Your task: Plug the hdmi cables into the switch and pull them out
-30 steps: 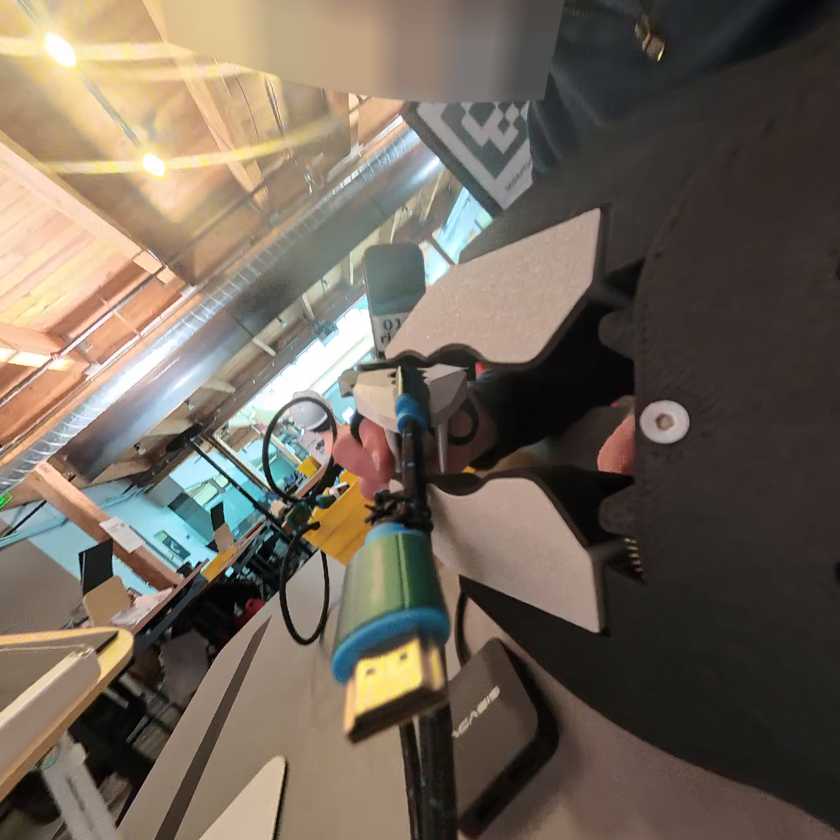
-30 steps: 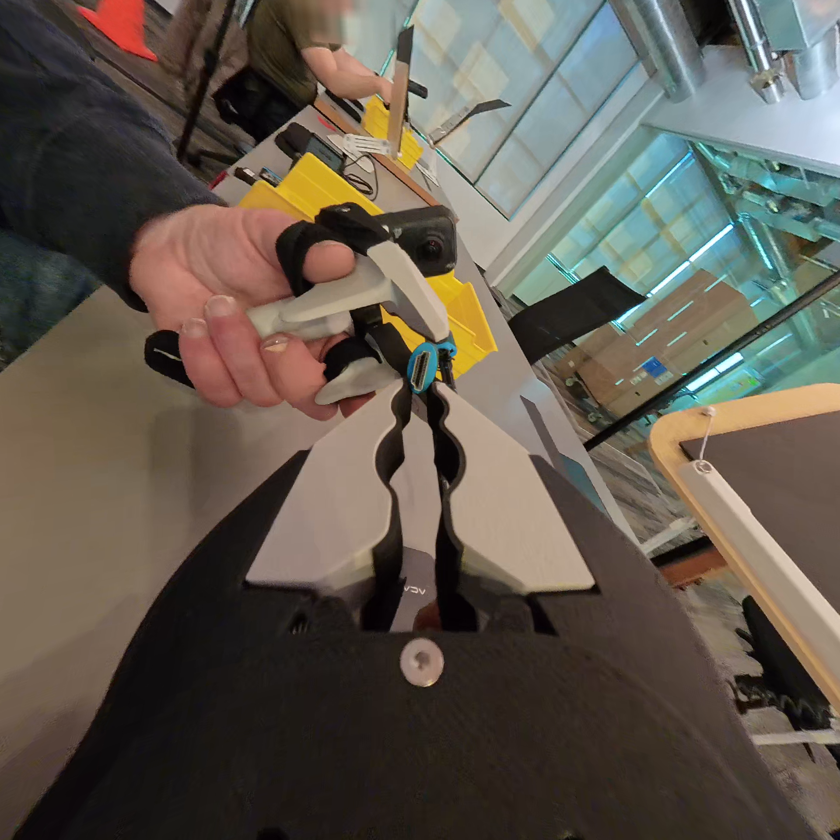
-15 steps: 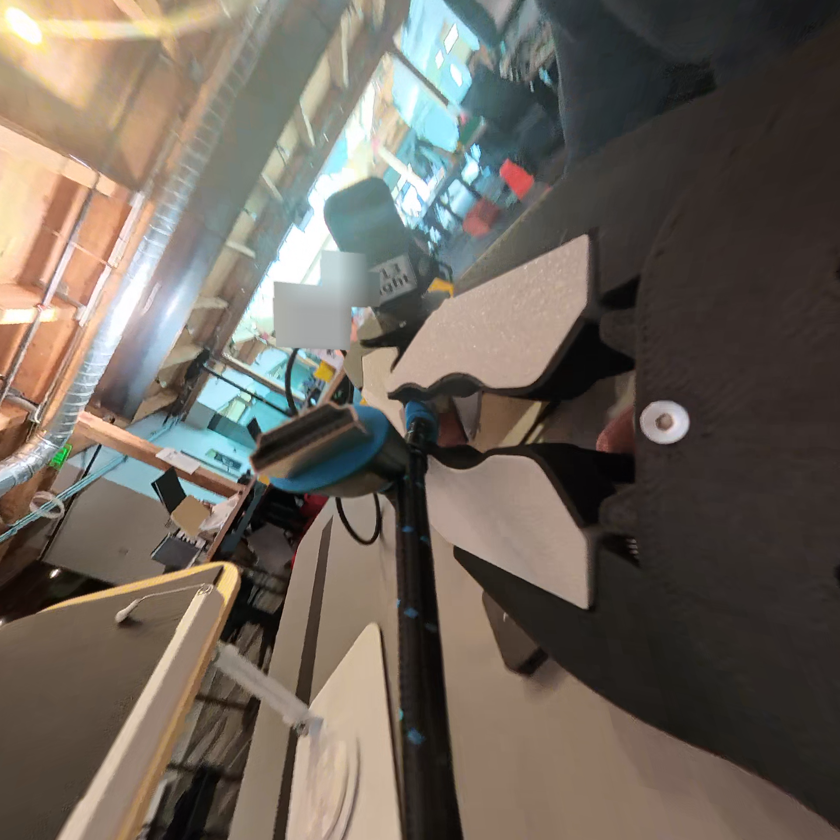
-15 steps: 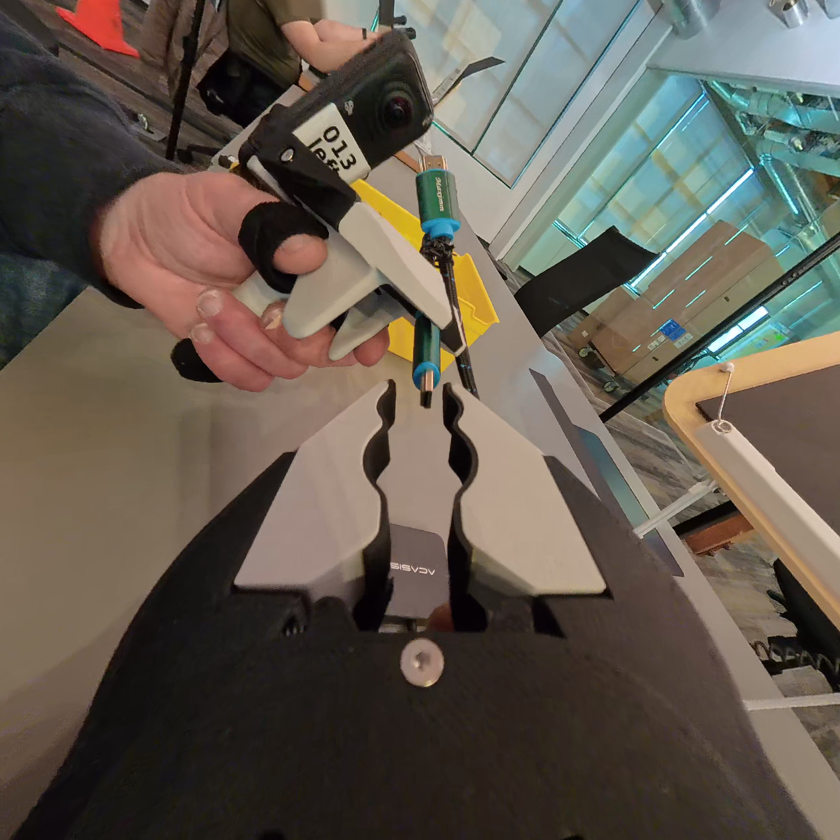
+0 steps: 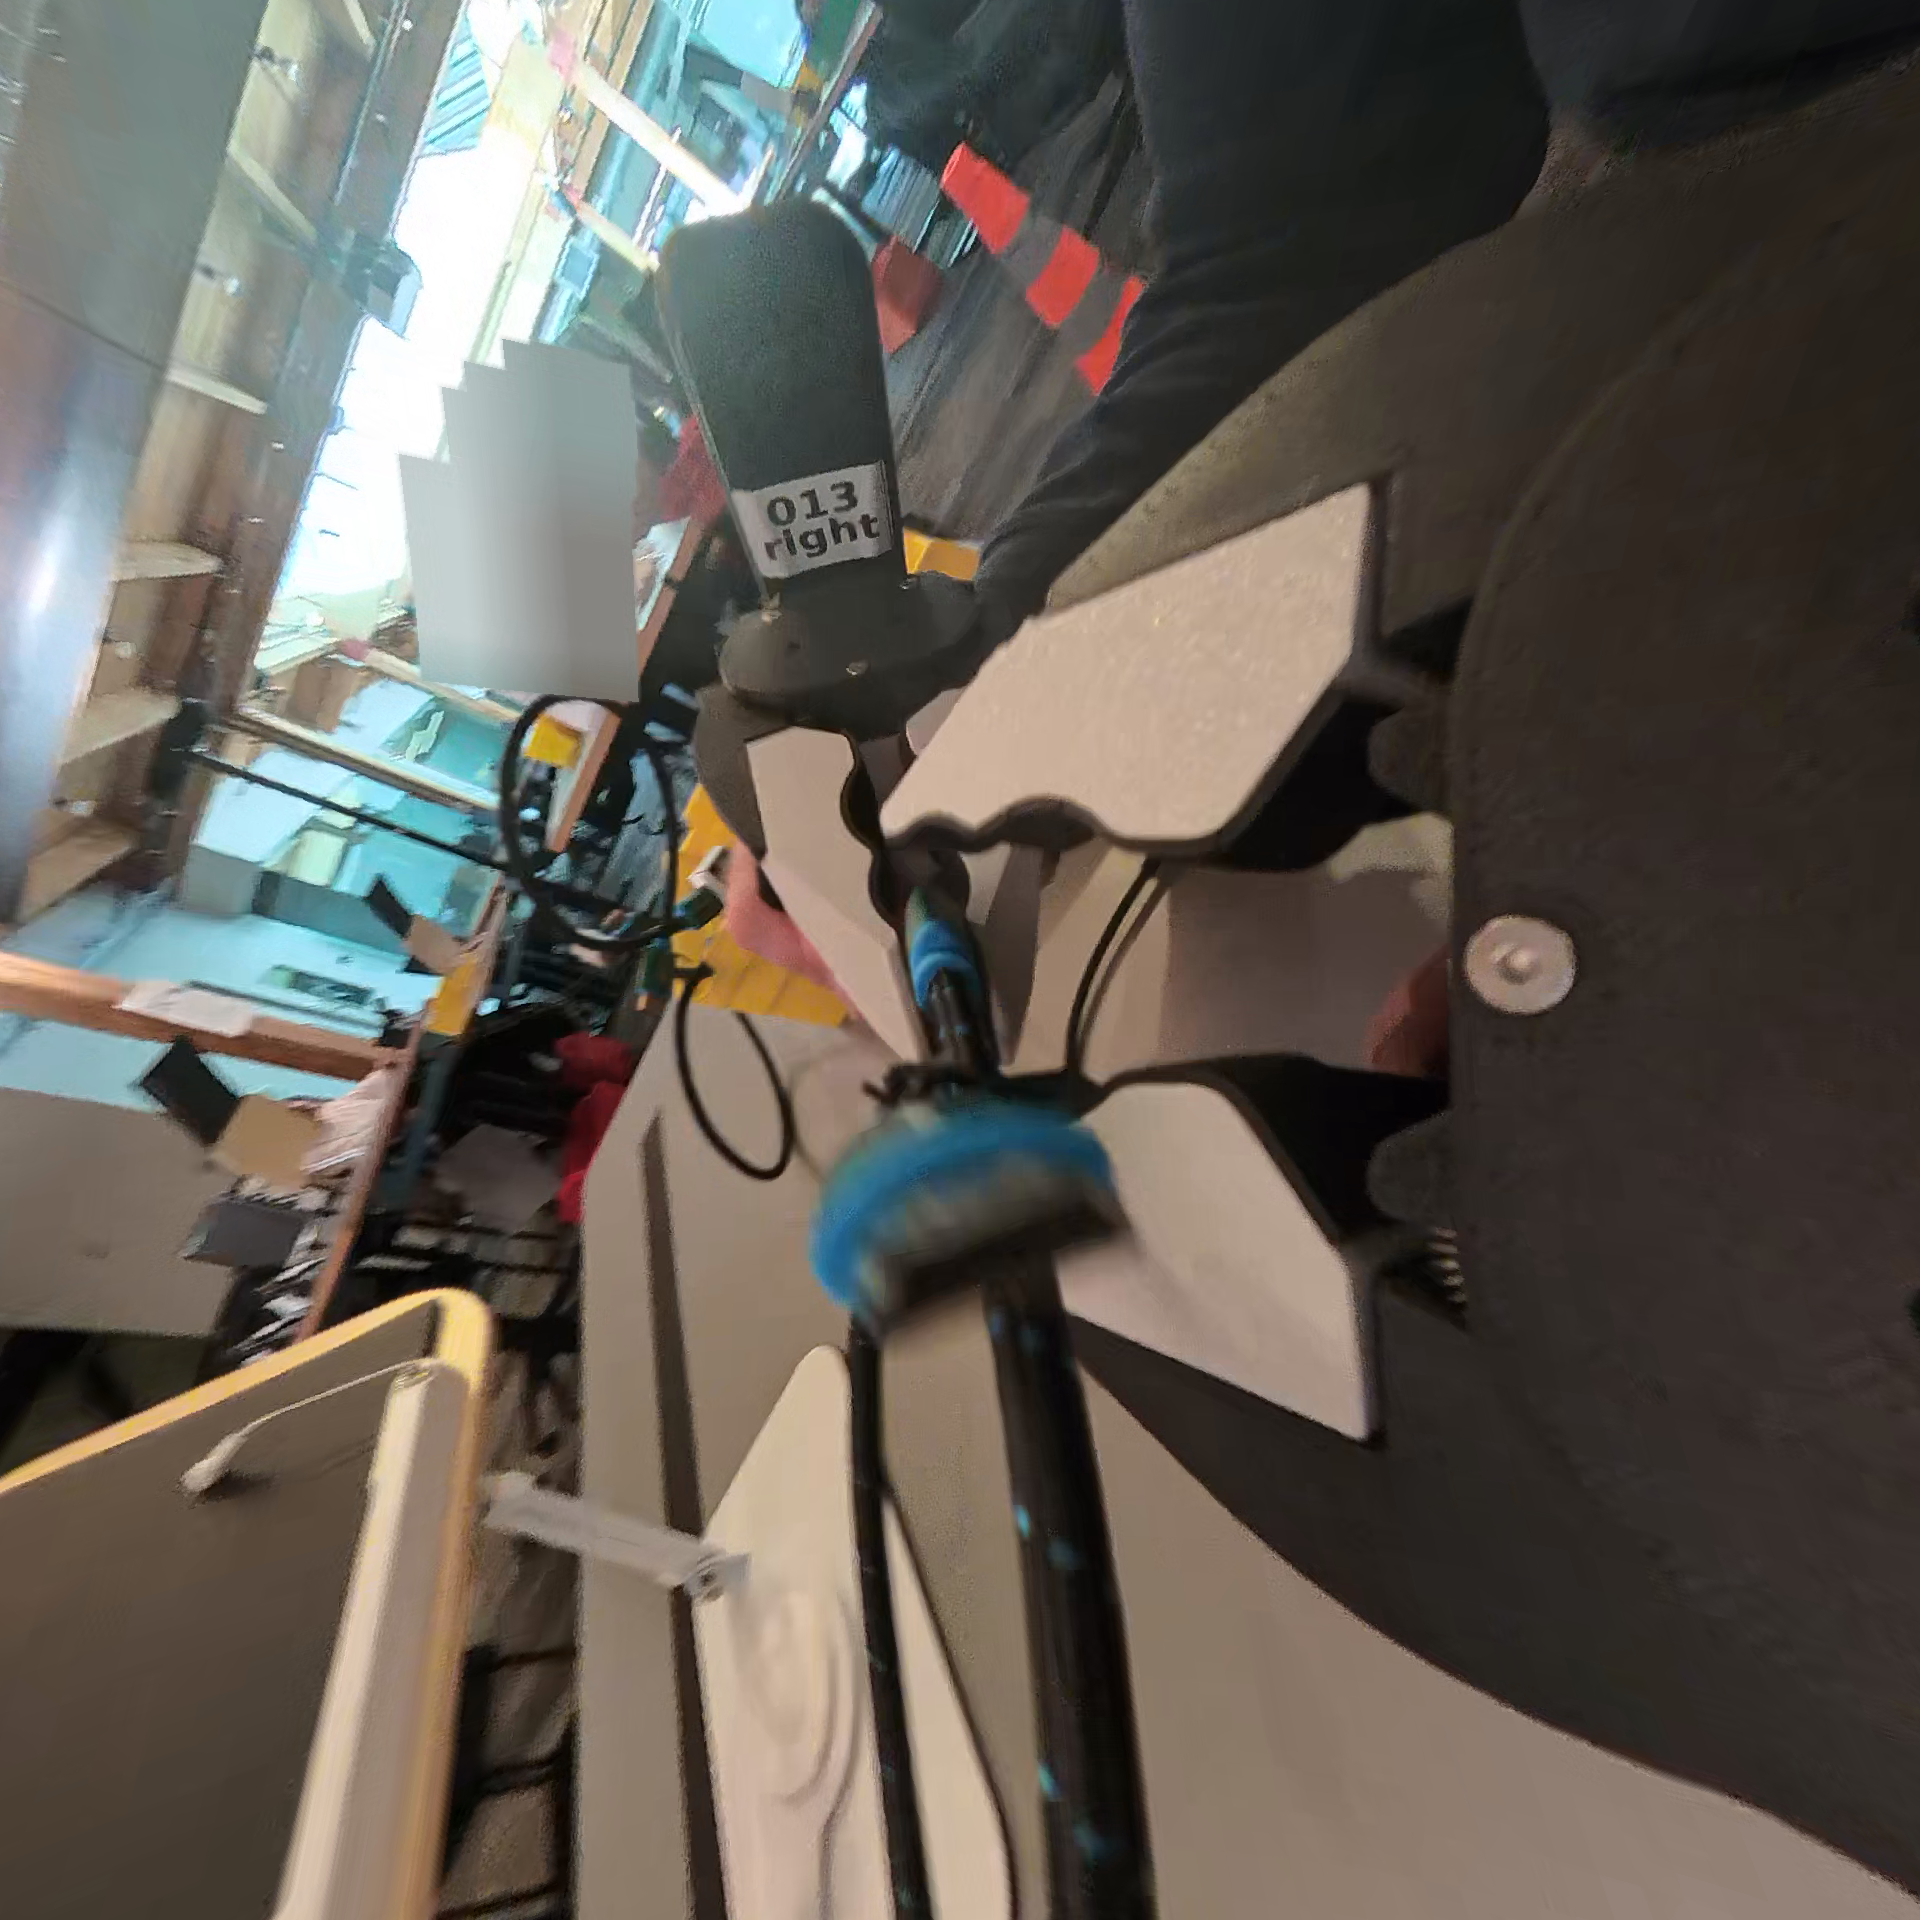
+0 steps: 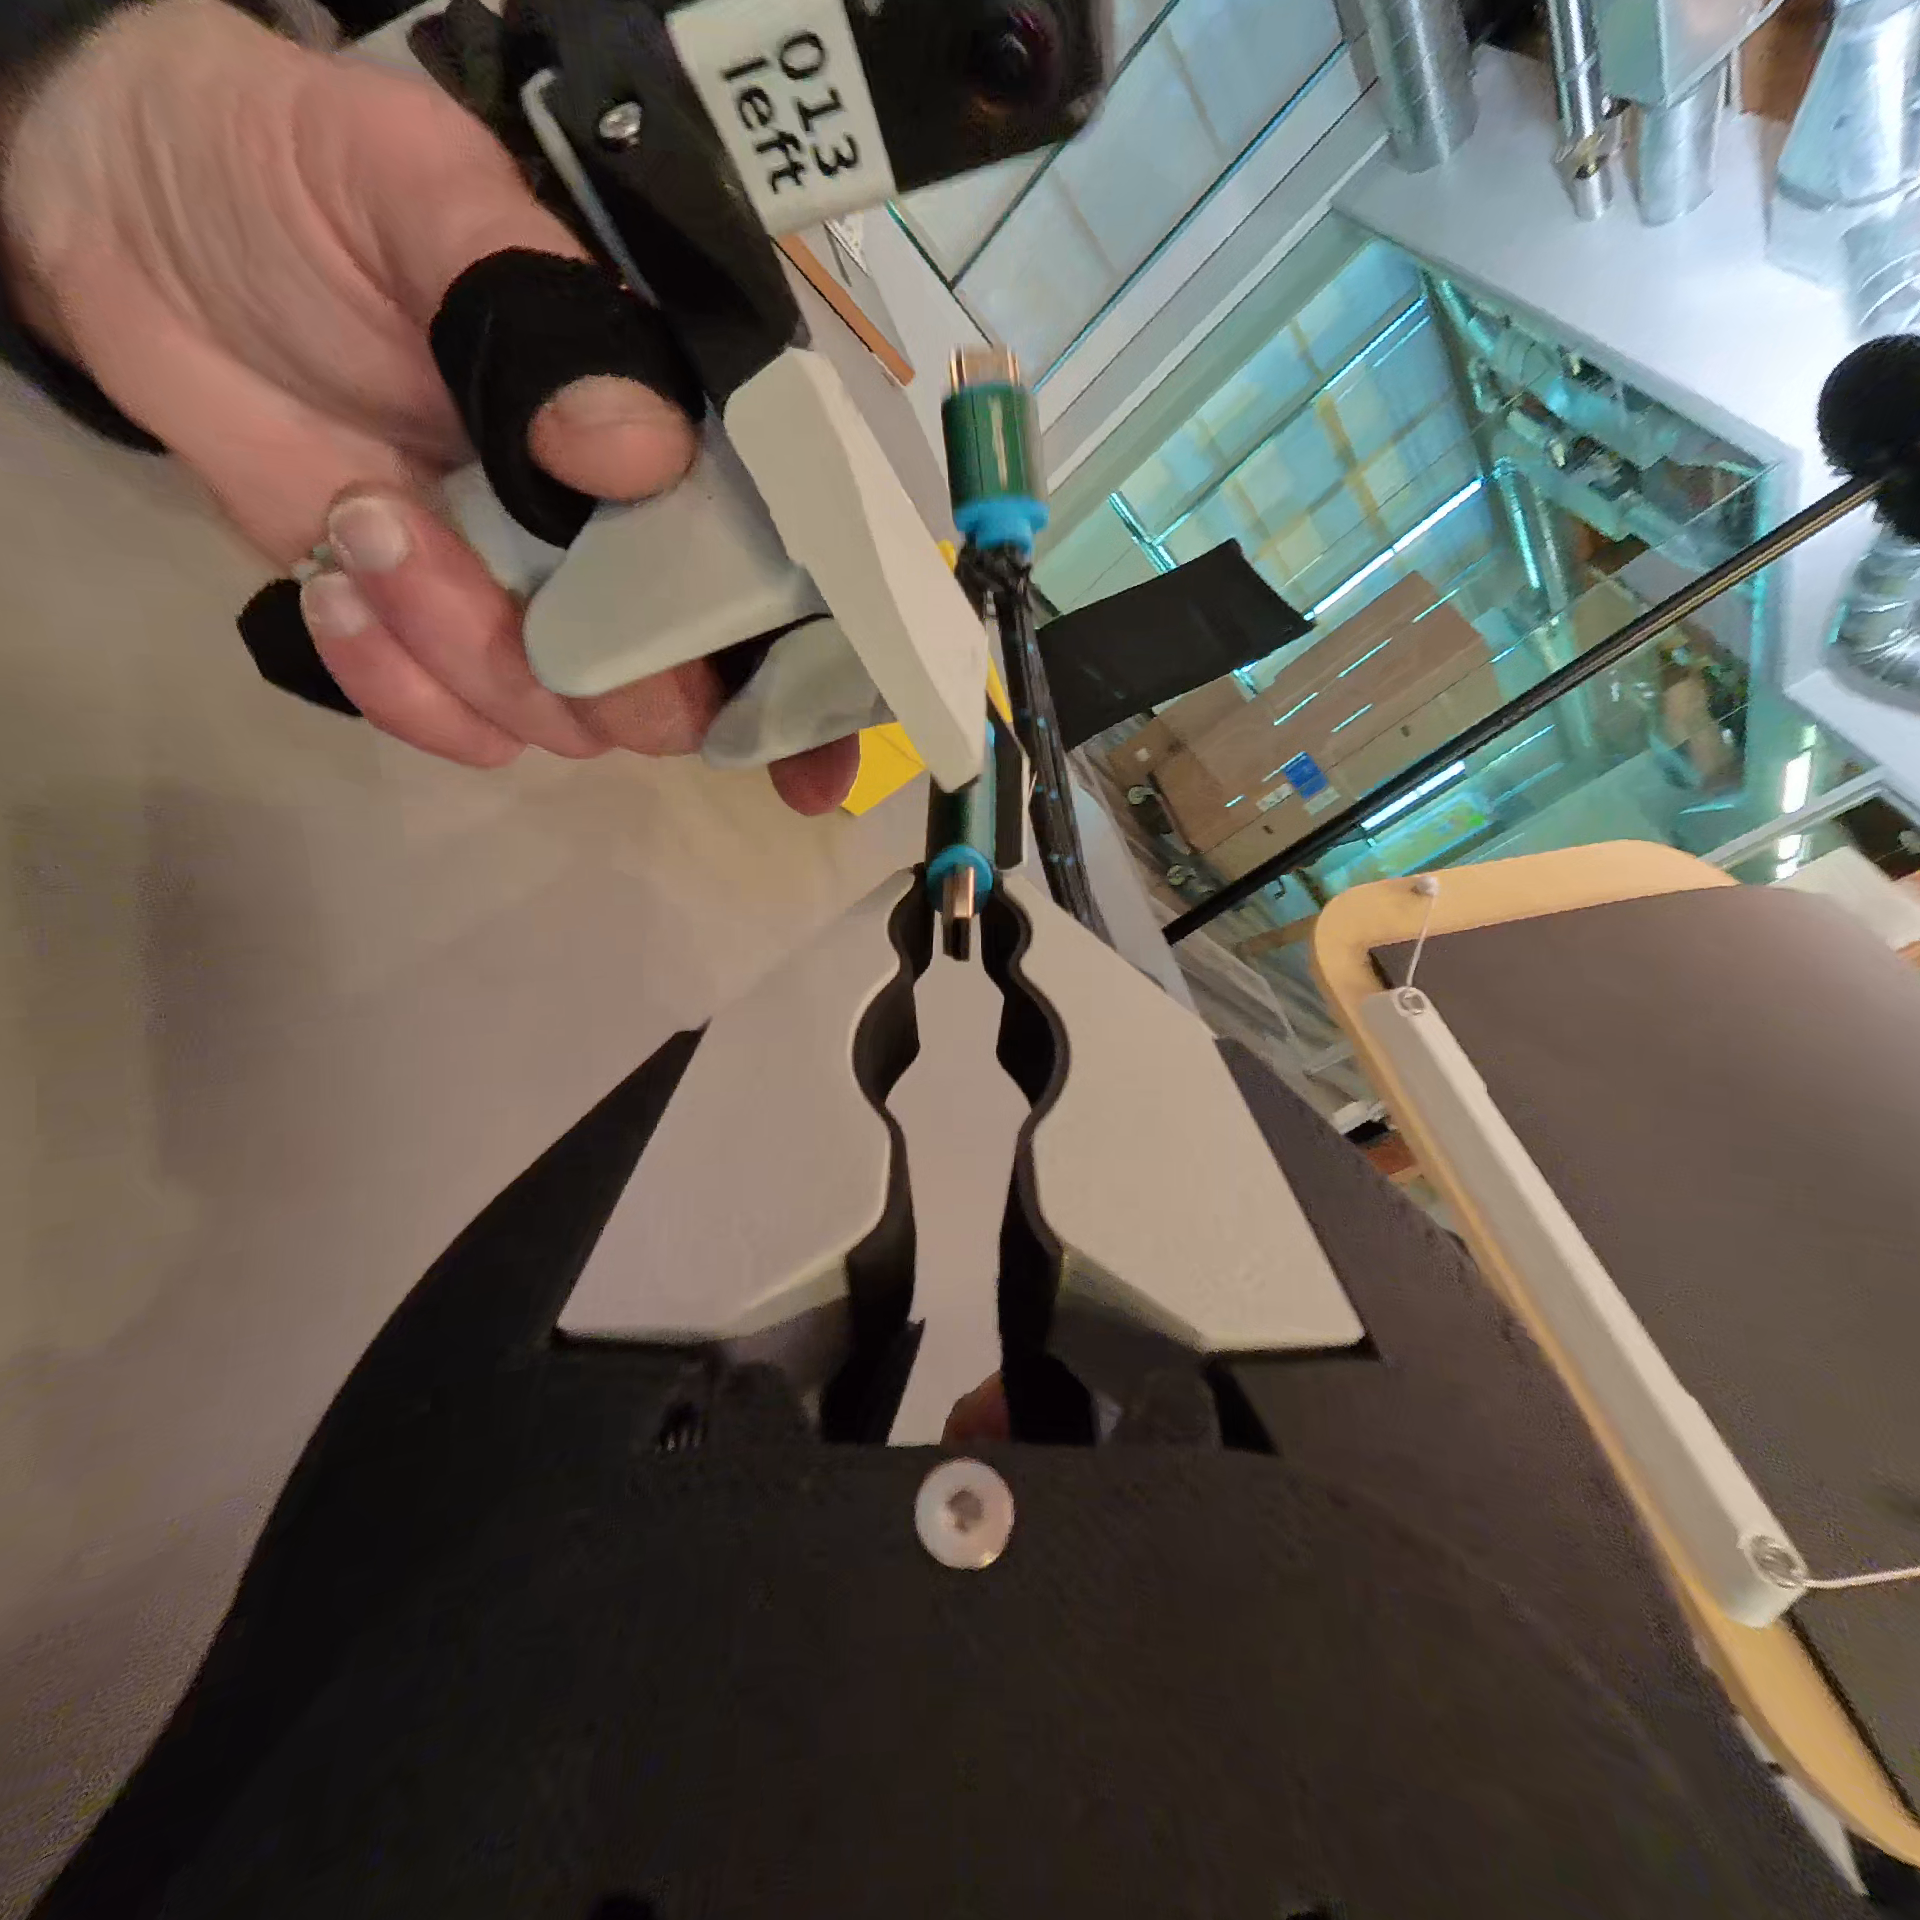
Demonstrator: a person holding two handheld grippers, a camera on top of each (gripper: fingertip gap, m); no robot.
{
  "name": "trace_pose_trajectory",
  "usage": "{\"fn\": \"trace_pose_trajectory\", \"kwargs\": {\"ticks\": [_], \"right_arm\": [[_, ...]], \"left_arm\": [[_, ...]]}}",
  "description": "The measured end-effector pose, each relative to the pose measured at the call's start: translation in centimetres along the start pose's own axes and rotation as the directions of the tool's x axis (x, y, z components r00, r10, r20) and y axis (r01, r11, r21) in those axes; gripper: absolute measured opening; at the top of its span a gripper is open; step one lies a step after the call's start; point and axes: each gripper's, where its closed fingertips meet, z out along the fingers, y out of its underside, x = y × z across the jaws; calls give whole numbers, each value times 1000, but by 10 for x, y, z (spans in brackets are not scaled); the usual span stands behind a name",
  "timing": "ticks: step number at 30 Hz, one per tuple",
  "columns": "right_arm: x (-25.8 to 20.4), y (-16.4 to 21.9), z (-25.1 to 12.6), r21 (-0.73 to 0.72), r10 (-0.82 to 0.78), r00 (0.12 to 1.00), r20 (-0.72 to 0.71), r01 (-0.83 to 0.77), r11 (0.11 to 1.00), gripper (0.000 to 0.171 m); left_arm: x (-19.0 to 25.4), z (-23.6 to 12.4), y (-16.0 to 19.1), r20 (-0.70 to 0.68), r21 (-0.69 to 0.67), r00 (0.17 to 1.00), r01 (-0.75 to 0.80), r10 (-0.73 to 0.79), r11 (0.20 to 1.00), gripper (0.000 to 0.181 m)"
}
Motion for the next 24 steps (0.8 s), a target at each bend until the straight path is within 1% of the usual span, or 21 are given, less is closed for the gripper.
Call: {"fn": "trace_pose_trajectory", "kwargs": {"ticks": [1, 3, 5, 6, 11, 14, 16, 17, 20, 23, 24], "right_arm": [[1, -2, -1, 3, -16, 1000, -8, 16, 1000, 7], [-1, -7, -3, 26, -28, 1000, 1, 28, 999, 6], [-5, -6, -2, 11, -57, 998, 16, 57, 998, 6], [-7, -5, -2, 4, -66, 998, 24, 66, 998, 6], [-8, -18, -8, 76, -24, 998, 50, 20, 997, 6], [-11, -25, -10, 116, 11, 997, 82, -21, 993, 6], [-12, -26, -12, 128, 28, 994, 101, -41, 991, 6], [-12, -26, -13, 130, 35, 994, 108, -49, 990, 6], [-10, -24, -16, 127, 46, 992, 118, -61, 990, 6], [-10, -19, -17, 108, 37, 992, 123, -50, 993, 6], [-9, -19, -18, 109, 34, 992, 124, -48, 993, 6]], "left_arm": [[0, 1, 2, -18, -39, 999, 28, -29, 999, 47], [2, 2, 8, -55, -126, 996, 66, -73, 990, 50], [6, 2, 16, -92, -223, 991, 74, -97, 972, 56], [8, 2, 18, -113, -244, 988, 77, -107, 967, 59], [18, 3, 6, -250, -164, 940, 194, -231, 967, 57], [24, 0, -1, -373, -118, 869, 302, -324, 946, 59], [24, -1, -3, -416, -86, 846, 329, -334, 940, 57], [24, -2, -4, -430, -76, 837, 340, -338, 938, 53], [21, -4, -6, -416, -51, 859, 307, -299, 951, 37], [21, -4, -1, -361, -84, 910, 188, -206, 979, 30], [22, -4, -1, -354, -96, 916, 163, -187, 982, 30]]}}
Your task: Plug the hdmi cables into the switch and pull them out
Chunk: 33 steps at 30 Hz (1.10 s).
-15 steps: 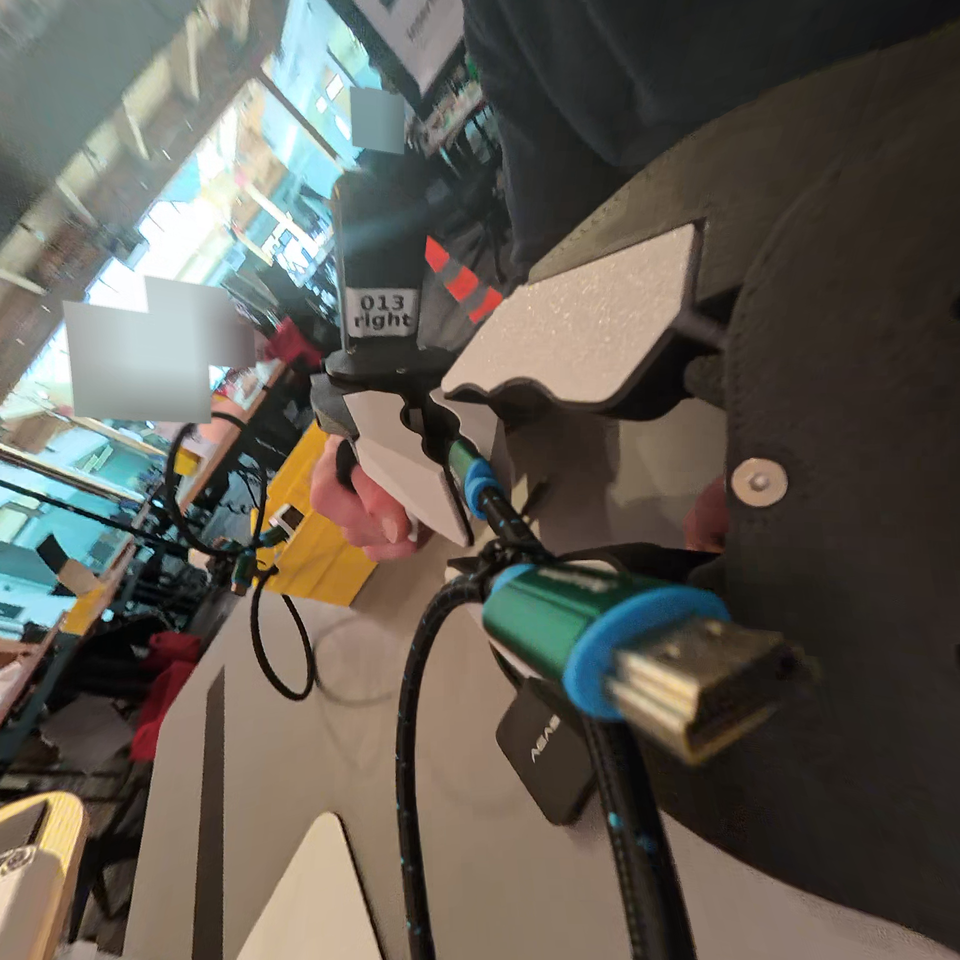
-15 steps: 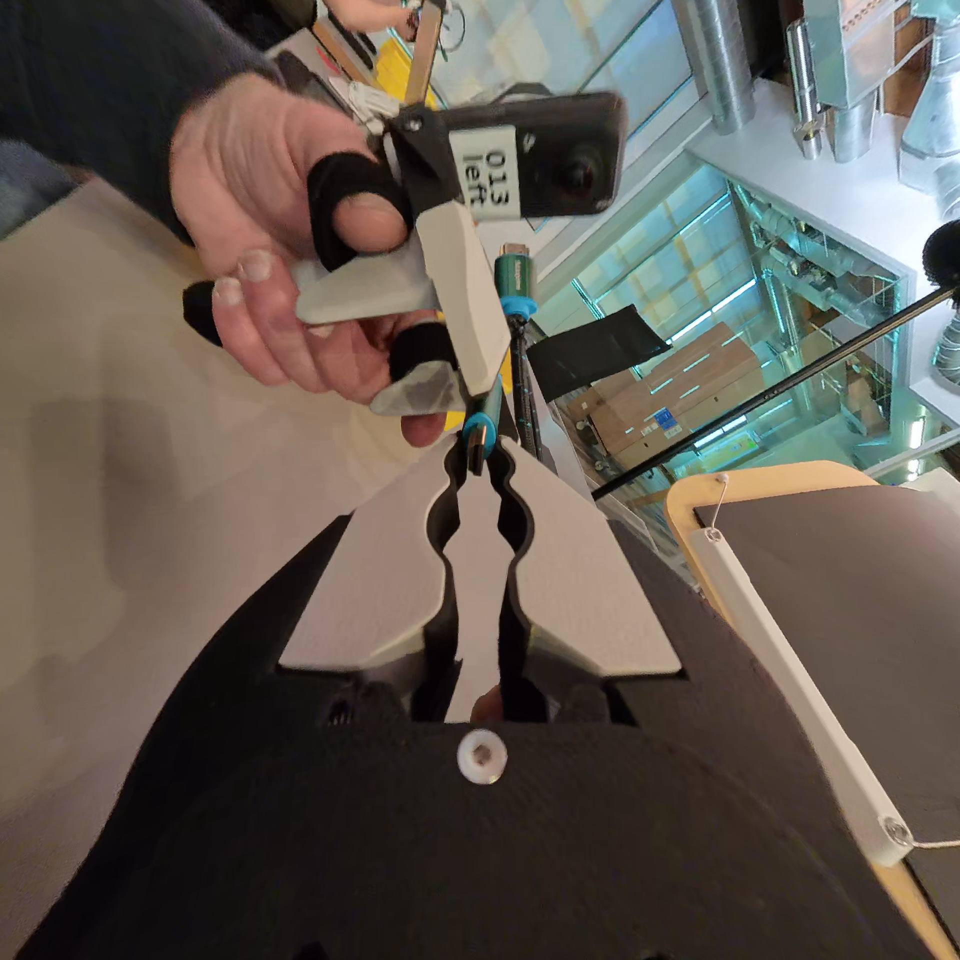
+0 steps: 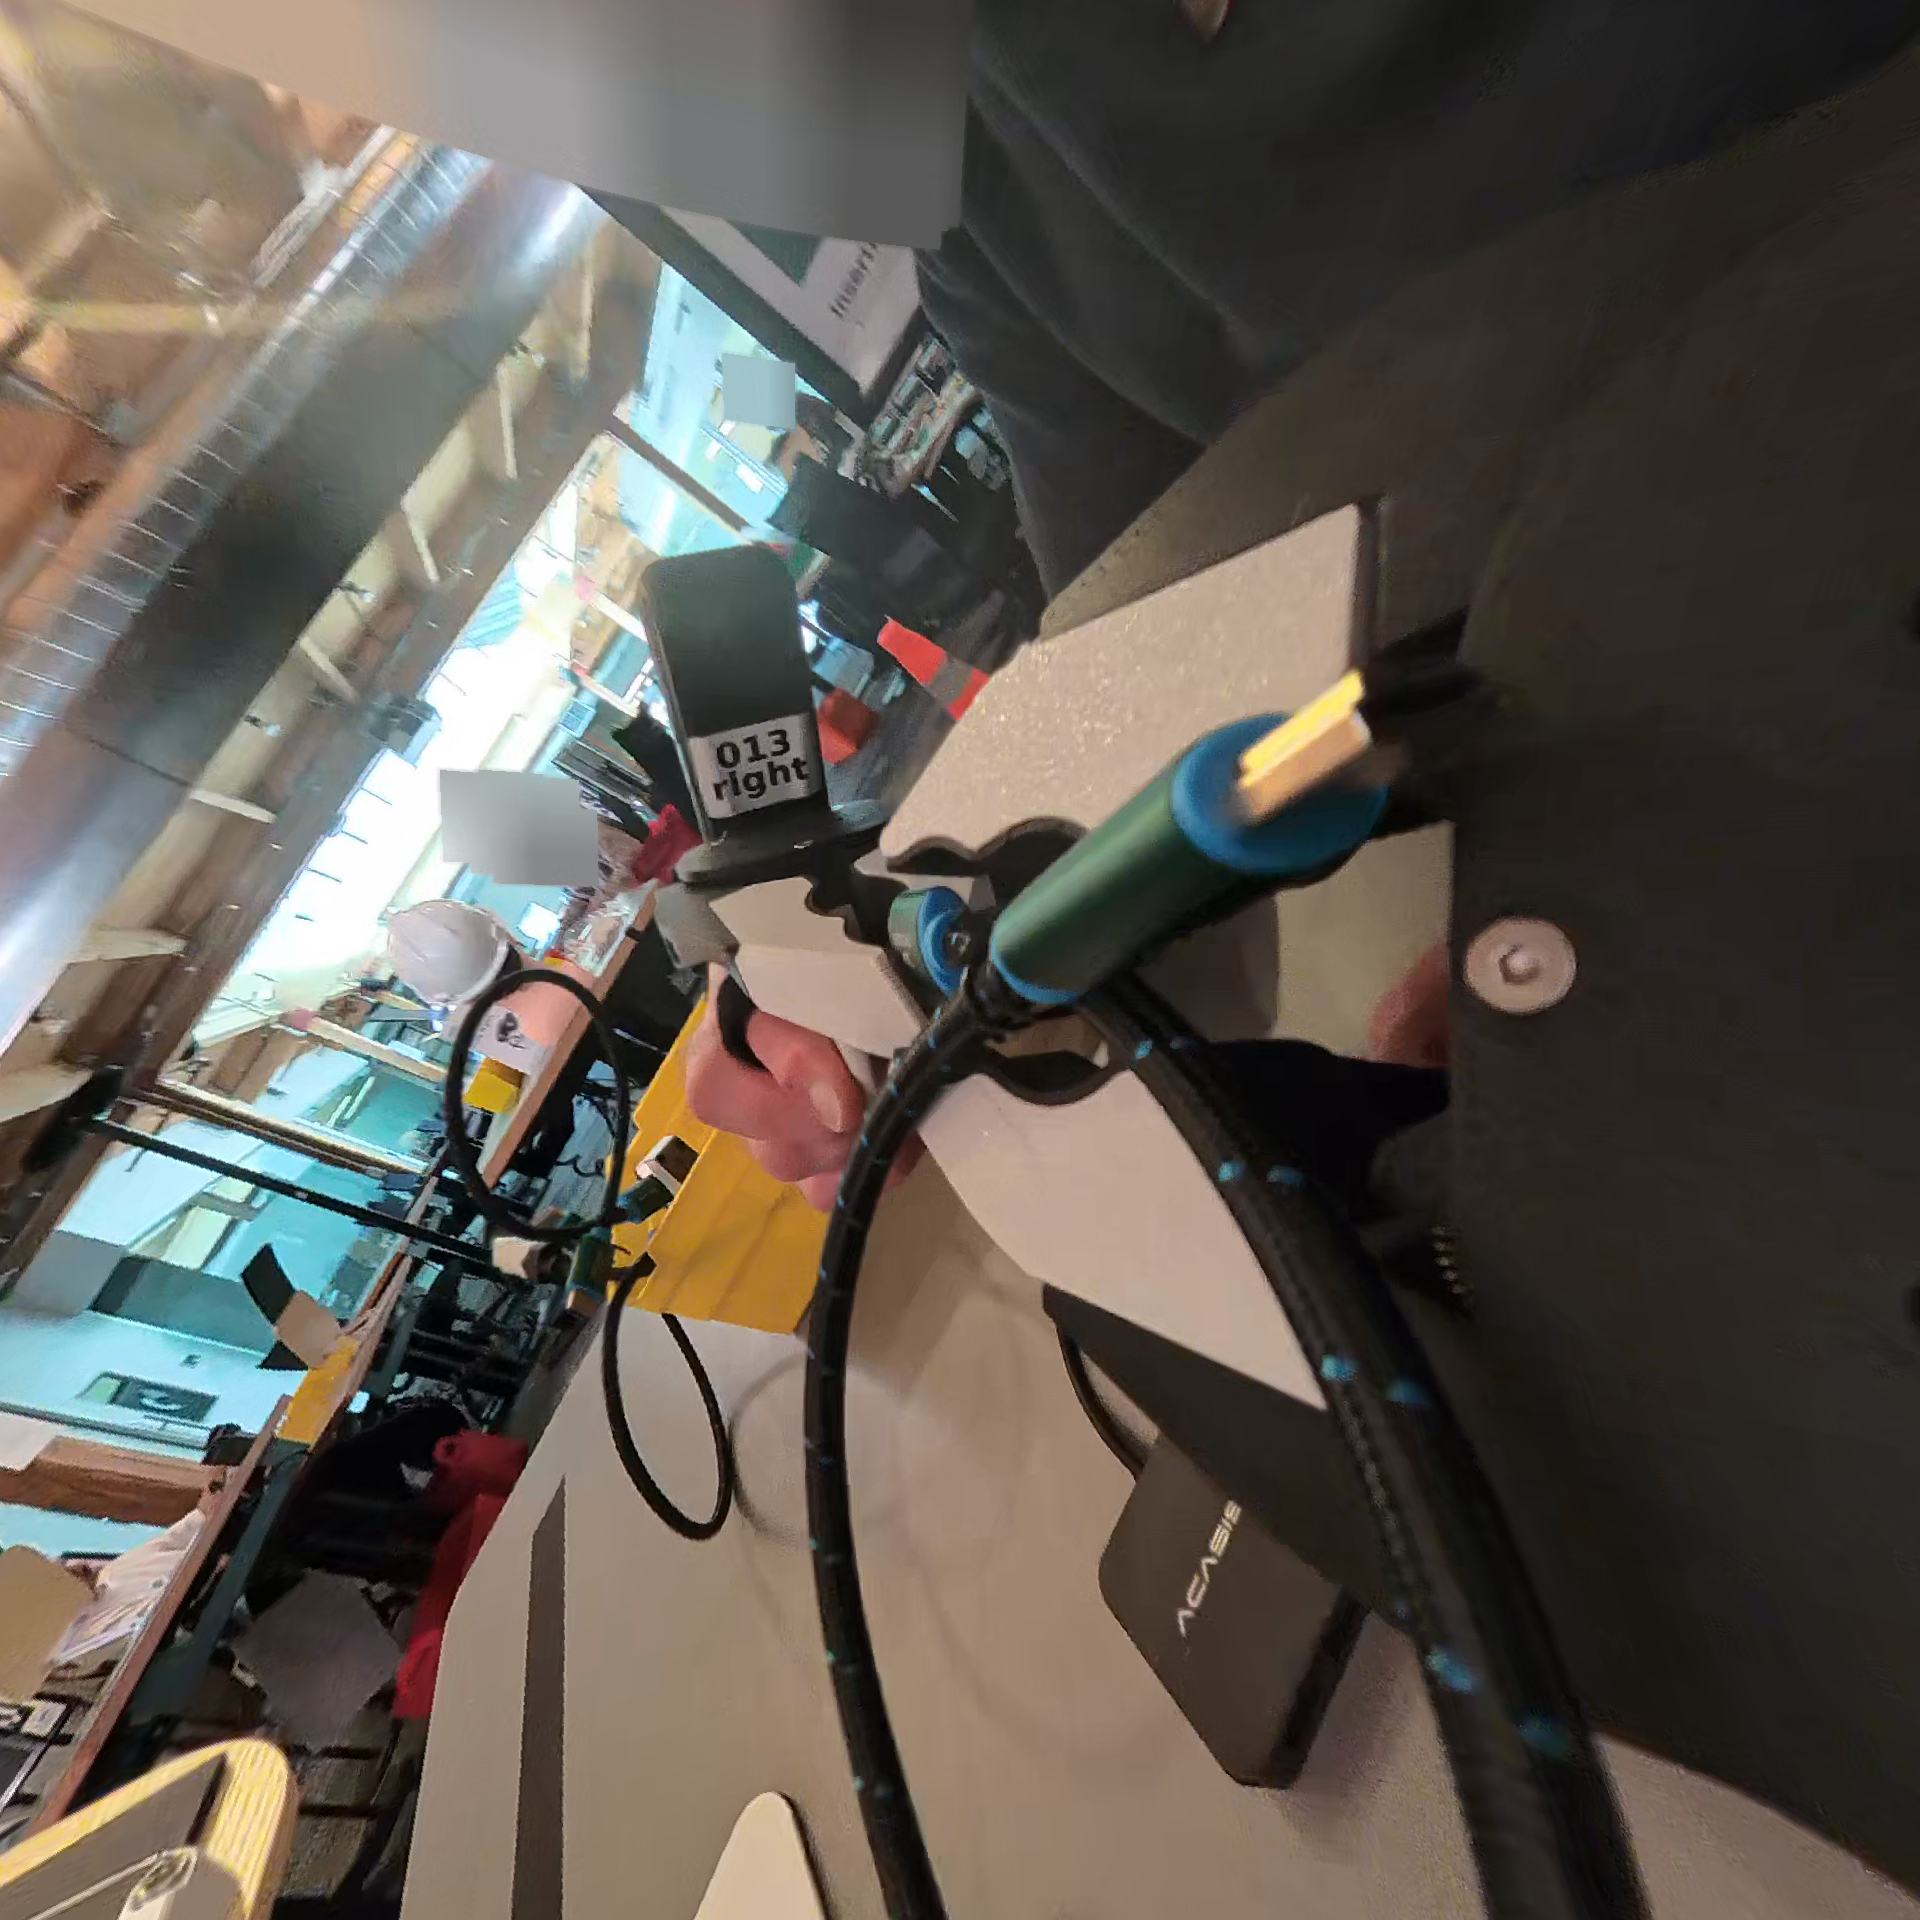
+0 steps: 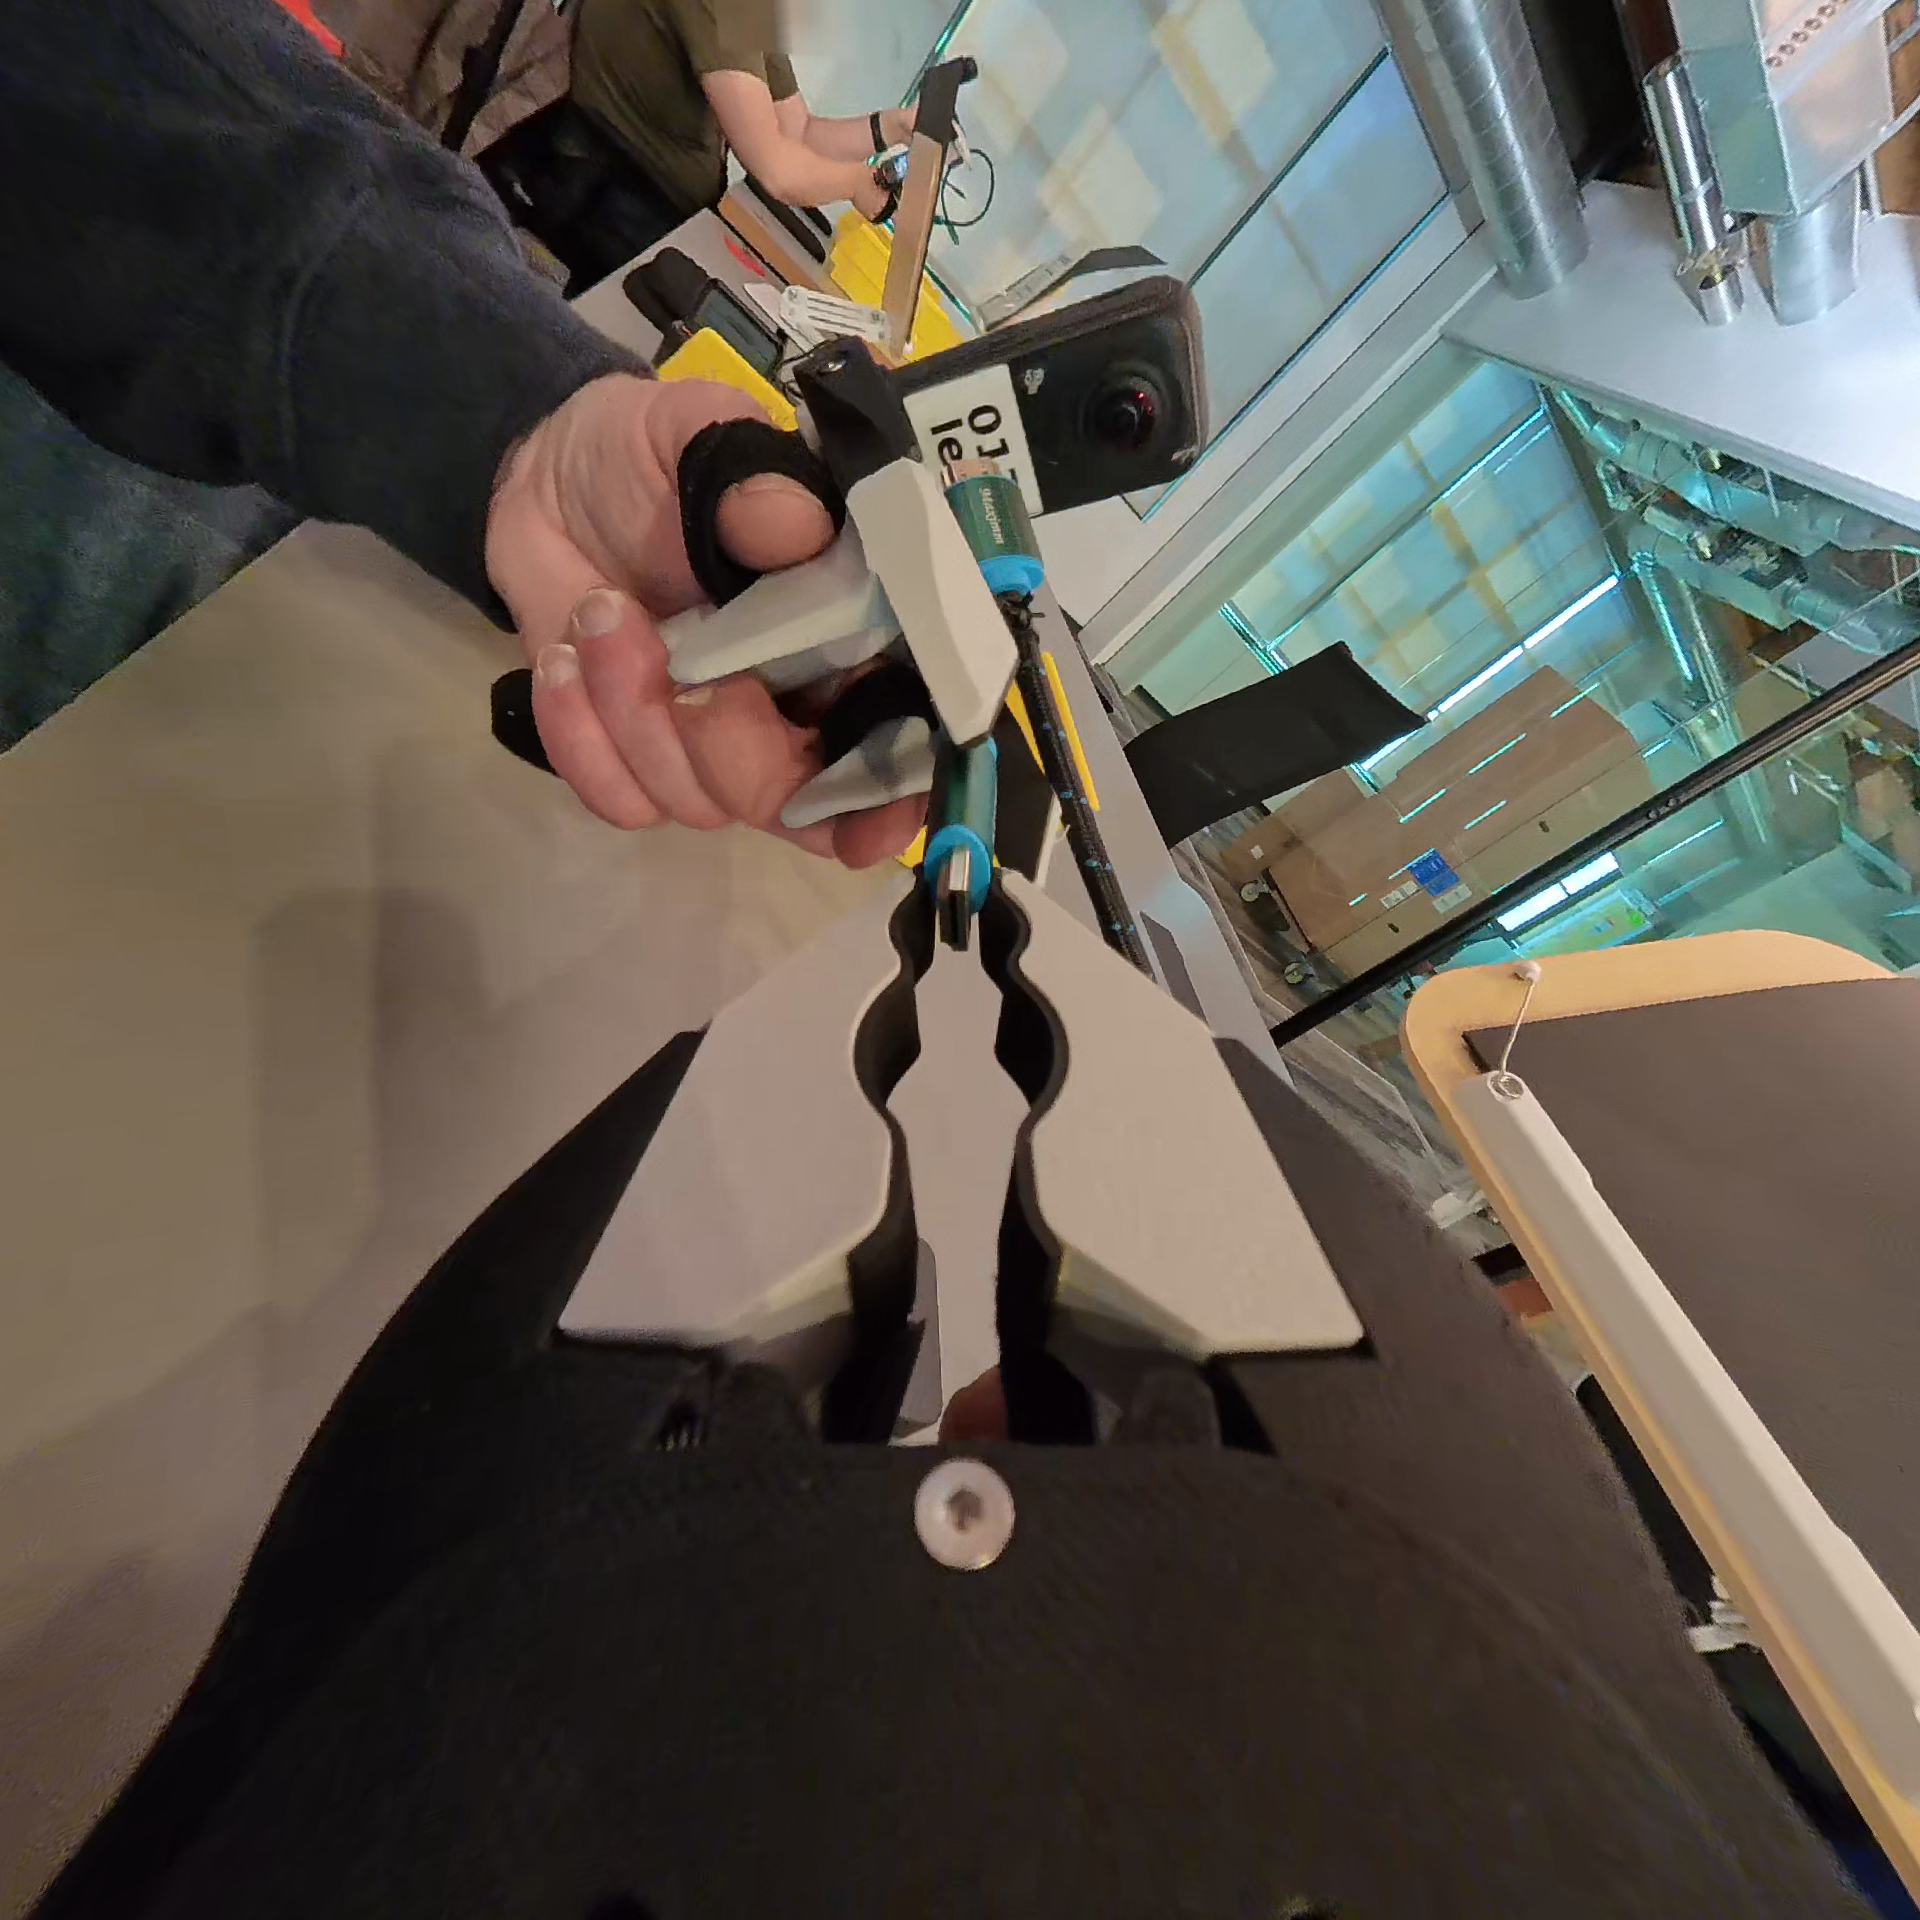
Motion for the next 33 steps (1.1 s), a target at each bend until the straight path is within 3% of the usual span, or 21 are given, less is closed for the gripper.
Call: {"fn": "trace_pose_trajectory", "kwargs": {"ticks": [4, 14, 33], "right_arm": [[-2, 7, 1, -43, -36, 999, 1, 36, 998, 6], [0, 13, 2, -91, -100, 995, -20, 98, 991, 6], [1, 15, 4, -122, -159, 986, -41, 153, 981, 6]], "left_arm": [[-6, -1, 5, 77, -97, 996, -29, 37, 995, 29], [-5, -4, 13, 113, -222, 993, -3, 29, 975, 20], [-7, -4, 9, 92, -133, 985, 158, -147, 978, 19]]}}
